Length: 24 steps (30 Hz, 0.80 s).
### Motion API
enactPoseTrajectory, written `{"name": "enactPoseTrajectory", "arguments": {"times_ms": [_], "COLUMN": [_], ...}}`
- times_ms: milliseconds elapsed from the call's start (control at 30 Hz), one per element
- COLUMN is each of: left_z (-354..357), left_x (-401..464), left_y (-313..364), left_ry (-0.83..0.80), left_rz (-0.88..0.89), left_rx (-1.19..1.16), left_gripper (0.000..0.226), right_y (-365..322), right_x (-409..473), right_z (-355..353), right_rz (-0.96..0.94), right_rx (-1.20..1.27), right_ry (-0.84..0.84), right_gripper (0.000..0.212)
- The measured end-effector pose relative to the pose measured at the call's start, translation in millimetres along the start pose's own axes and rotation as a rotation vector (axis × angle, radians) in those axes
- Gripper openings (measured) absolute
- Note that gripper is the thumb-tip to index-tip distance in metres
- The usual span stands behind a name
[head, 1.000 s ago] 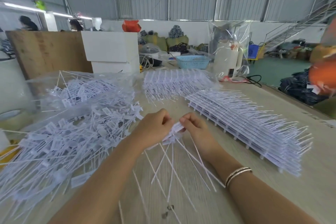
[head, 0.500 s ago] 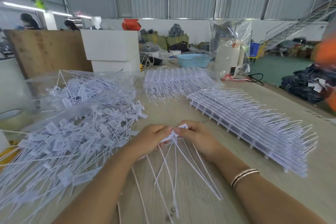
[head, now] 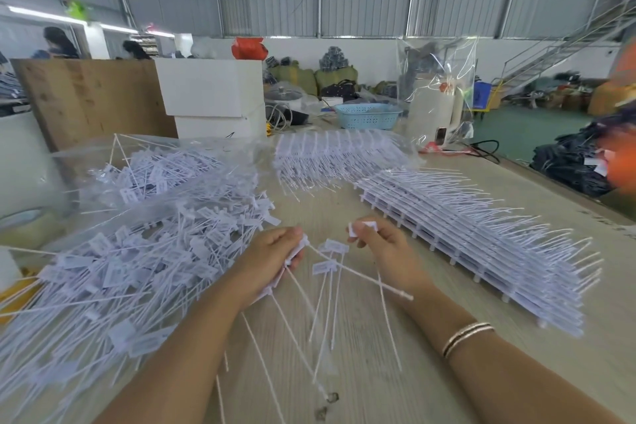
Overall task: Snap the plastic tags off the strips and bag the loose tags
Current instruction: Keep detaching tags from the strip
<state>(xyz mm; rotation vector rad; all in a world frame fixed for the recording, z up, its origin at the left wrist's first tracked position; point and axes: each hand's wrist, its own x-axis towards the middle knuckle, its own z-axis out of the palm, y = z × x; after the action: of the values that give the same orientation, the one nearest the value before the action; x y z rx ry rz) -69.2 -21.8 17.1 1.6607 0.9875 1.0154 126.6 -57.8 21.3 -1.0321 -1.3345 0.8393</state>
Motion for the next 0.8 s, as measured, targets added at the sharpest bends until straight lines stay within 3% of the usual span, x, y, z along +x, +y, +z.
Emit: {"name": "enactPoseTrajectory", "arguments": {"times_ms": [100,200,300,433,567,700,800], "left_z": [6.6,8.0,10.7,16.3,8.4,6.7,8.8], "left_x": [0.5,-2.2,-6.2,-8.5,-10.6,-11.3,-9.6], "left_y": [6.5,10.9,14.0,19.4,23.2,21.4,21.6], "left_ry": [-0.022,-0.072,-0.094,-0.116,-0.076,-0.130,-0.141], "left_rz": [0.015,0.040,0.086,0.118,0.093,0.053,0.072], "left_rx": [0.041,0.168,0.282,0.281,0.341,0.515,0.460], "left_gripper": [0.026,0.022,0.036,0.016,0.007,0.036,0.045], "right_y": [0.9,6.4,3.0,4.0,5.1,5.8,4.5], "right_x": [-2.8,-1.0,-1.6,-3.5,-0.1,2.2,1.1], "right_z": [13.5,16.8,18.3,18.3,13.3,9.2,7.6], "right_rz": [0.123,0.076,0.059,-0.015,0.006,0.001,0.036], "right_rx": [-0.196,-0.602,-0.411,-0.494,-0.353,-0.111,0.022], "right_ry": [-0.100,-0.101,-0.096,-0.196,-0.132,-0.096,-0.257], "right_gripper": [0.017,0.039,0.025,0.024,0.022,0.028,0.025]}}
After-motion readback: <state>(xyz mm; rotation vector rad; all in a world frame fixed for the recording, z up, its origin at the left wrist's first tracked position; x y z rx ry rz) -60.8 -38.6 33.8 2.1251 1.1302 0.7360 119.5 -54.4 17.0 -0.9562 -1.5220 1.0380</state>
